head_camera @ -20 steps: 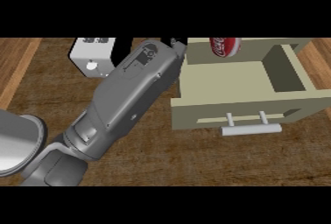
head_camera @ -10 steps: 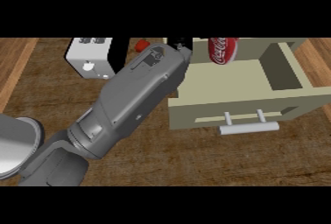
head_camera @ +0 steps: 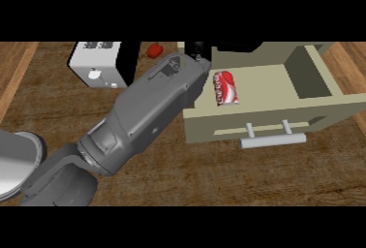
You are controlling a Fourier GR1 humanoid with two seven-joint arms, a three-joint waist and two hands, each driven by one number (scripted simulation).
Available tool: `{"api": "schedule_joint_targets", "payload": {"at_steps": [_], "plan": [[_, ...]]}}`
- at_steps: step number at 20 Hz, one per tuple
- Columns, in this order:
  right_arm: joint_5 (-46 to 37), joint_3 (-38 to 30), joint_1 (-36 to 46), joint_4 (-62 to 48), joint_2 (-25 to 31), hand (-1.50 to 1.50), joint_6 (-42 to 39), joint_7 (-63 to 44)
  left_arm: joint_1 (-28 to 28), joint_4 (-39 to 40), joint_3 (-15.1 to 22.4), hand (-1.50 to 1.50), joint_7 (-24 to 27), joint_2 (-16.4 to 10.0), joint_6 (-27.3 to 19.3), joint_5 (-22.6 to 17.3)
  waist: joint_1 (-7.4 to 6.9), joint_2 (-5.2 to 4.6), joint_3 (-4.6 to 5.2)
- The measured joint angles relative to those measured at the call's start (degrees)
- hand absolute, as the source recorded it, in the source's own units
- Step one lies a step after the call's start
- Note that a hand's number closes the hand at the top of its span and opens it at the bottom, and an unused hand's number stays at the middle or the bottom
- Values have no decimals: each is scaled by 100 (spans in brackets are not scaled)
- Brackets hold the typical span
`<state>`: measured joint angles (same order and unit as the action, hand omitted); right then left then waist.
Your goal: Pick up the can, place it into the drawer and close the drawer
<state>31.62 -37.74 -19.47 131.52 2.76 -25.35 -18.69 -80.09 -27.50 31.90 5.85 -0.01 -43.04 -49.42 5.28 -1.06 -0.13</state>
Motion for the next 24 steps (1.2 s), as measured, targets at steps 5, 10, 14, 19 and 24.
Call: {"api": "schedule_joint_targets", "payload": {"at_steps": [5, 10, 14, 19, 24], "plan": [[-134, 45, 78, 2, -30, -150, 46, -24, -37, 119, 127, -150, 106, 0, -105, -236, -7, -6, 1], [-74, 52, 90, 45, -52, -150, 50, -50, 2, 150, 224, -150, 325, 0, -226, -471, 24, -10, 1], [-164, -113, 195, 118, 127, -150, -25, 126, 41, 169, 234, -150, 543, 1, -170, -612, 6, -9, 2], [-802, -121, 392, 256, 319, -150, -342, 687, 2, 84, 196, -150, 740, 1, -128, -787, -34, -16, 3], [-1571, 173, 716, 405, 365, -150, -467, 1069, -24, -9, 234, -150, 972, 1, -157, -922, -129, -8, 5]]}}
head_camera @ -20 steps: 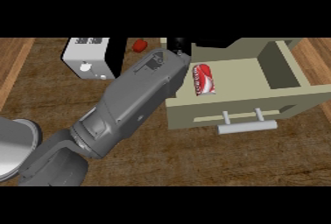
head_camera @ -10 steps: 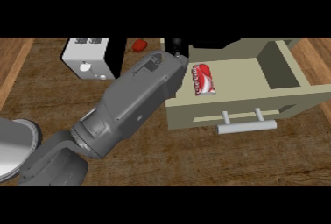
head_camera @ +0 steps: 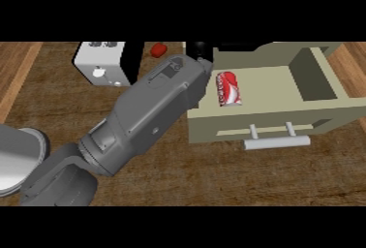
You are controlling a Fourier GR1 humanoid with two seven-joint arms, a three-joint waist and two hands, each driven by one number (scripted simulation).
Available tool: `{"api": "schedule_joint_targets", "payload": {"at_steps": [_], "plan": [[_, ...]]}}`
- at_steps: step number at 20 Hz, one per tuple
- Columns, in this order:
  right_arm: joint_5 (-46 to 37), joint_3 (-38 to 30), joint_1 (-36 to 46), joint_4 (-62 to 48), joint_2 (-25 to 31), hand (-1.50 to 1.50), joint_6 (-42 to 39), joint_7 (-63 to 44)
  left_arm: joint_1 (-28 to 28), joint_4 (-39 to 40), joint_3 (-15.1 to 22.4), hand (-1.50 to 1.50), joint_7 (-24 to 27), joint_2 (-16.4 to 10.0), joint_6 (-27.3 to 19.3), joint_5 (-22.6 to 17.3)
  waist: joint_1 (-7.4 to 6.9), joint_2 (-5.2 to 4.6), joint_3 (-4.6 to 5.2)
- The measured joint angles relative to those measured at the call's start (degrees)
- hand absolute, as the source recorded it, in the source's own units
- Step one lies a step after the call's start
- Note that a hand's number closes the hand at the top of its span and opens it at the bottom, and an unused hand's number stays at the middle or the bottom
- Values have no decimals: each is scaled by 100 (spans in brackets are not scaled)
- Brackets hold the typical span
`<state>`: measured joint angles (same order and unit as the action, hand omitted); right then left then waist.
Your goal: Pick up the can, place it into the drawer and close the drawer
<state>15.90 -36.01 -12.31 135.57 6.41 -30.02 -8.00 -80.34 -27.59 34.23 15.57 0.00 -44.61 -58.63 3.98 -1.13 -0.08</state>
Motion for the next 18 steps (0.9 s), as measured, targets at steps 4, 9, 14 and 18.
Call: {"api": "schedule_joint_targets", "payload": {"at_steps": [4, 9, 14, 18], "plan": [[-958, 331, 358, 183, 97, -150, 45, 104, -60, -46, 35, -150, 105, 0, -46, -74, -104, 5, 2], [-2303, 1106, 772, 238, 54, -150, 172, 114, -94, -78, 19, -150, 88, -1, -48, -146, -240, 24, 6], [-3815, 2007, 1231, -196, -11, -150, 495, 357, -158, -47, -59, -150, -34, 0, -20, -144, -387, 41, 7], [-4911, 2633, 1739, -912, -51, -150, 962, 585, -122, -107, -93, -150, -174, -24, -39, -64, -477, 67, 9]]}}
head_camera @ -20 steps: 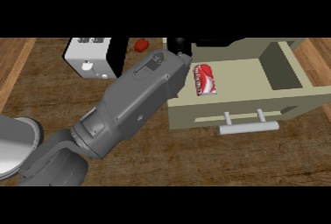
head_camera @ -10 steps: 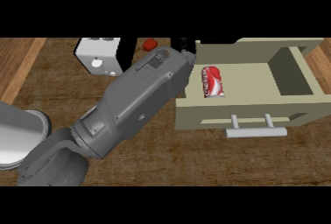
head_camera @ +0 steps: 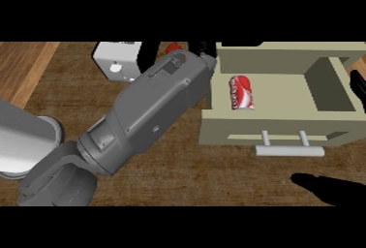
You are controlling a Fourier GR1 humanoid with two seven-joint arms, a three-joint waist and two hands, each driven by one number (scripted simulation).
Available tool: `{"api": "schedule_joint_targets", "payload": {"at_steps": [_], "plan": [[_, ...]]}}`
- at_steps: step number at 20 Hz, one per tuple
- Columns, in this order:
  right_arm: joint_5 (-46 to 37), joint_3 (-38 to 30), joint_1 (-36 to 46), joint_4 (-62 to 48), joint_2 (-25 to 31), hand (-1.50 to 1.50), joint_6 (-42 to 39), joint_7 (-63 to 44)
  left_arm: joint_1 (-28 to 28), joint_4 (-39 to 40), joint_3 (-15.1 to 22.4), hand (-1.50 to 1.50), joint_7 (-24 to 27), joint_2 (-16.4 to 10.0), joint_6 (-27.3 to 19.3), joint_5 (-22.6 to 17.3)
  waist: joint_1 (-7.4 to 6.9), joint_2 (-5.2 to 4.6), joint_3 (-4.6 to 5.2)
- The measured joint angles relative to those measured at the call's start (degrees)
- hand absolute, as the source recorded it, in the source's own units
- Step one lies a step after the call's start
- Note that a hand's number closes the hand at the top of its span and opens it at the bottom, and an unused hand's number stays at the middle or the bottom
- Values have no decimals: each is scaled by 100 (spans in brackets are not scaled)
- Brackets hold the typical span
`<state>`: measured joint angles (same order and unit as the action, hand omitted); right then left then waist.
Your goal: Pick up the can, place it into the drawer and close the drawer
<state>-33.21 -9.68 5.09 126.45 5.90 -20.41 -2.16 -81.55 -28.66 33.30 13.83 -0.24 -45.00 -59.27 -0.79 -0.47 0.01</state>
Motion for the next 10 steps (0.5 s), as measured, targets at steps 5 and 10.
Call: {"api": "schedule_joint_targets", "payload": {"at_steps": [5, 10], "plan": [[-1025, 548, 705, -1091, 113, -150, 463, 215, 34, -123, -14, -150, -228, -182, -2, 132, -51, 18, 0], [-1873, 990, 1315, -2253, 172, -150, 939, 419, 223, -432, 38, -150, -399, -378, -130, 313, -100, 36, 1]]}}
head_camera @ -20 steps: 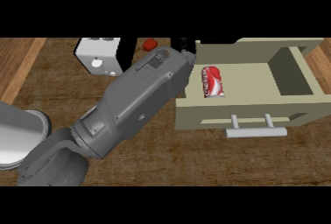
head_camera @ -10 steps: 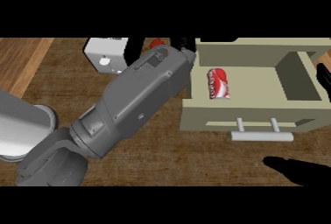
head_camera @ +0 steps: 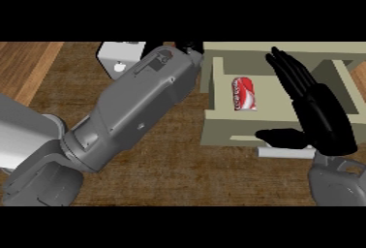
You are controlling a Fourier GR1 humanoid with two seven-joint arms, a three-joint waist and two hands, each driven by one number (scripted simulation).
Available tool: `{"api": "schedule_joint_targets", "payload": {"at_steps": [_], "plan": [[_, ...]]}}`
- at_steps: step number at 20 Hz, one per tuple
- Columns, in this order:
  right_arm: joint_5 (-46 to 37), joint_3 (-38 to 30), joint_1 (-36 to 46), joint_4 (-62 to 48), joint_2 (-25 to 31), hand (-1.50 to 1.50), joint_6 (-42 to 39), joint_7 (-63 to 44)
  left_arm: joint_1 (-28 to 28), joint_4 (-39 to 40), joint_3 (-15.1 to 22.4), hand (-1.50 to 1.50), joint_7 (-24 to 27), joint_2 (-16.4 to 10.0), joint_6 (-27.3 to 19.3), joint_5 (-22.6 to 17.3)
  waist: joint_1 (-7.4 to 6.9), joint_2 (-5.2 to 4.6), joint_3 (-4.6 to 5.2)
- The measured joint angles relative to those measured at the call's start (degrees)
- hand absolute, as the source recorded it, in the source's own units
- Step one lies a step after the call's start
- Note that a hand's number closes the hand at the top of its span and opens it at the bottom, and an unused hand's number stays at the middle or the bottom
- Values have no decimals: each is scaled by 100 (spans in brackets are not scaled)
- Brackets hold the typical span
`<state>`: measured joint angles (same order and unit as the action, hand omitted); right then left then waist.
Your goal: Pick up the can, place it into the drawer and close the drawer
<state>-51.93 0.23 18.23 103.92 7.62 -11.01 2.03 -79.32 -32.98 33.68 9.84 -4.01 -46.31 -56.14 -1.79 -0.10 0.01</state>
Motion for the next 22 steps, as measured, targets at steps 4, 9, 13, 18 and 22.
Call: {"api": "schedule_joint_targets", "payload": {"at_steps": [4, 9, 13, 18, 22], "plan": [[-604, 244, 451, -911, 112, -150, 276, 93, 135, -320, 39, -150, -217, -242, -99, 117, -38, 11, 1], [-1154, 272, 1018, -2294, 65, -150, 941, 189, 365, -786, 55, -150, -506, -636, -94, 251, -55, 4, -1], [-1435, 181, 1355, -3385, 18, -150, 1549, 311, 579, -1195, 29, -150, -709, -936, -123, 360, -62, 1, -3], [-1784, -2, 1947, -4670, 55, -150, 2321, 409, 892, -1713, 28, -150, -919, -1251, -207, 502, -88, 26, 32], [-1988, -163, 2405, -5515, 72, -150, 2915, 452, 1103, -2017, -13, -150, -1068, -1493, -169, 590, -97, 38, 60]]}}
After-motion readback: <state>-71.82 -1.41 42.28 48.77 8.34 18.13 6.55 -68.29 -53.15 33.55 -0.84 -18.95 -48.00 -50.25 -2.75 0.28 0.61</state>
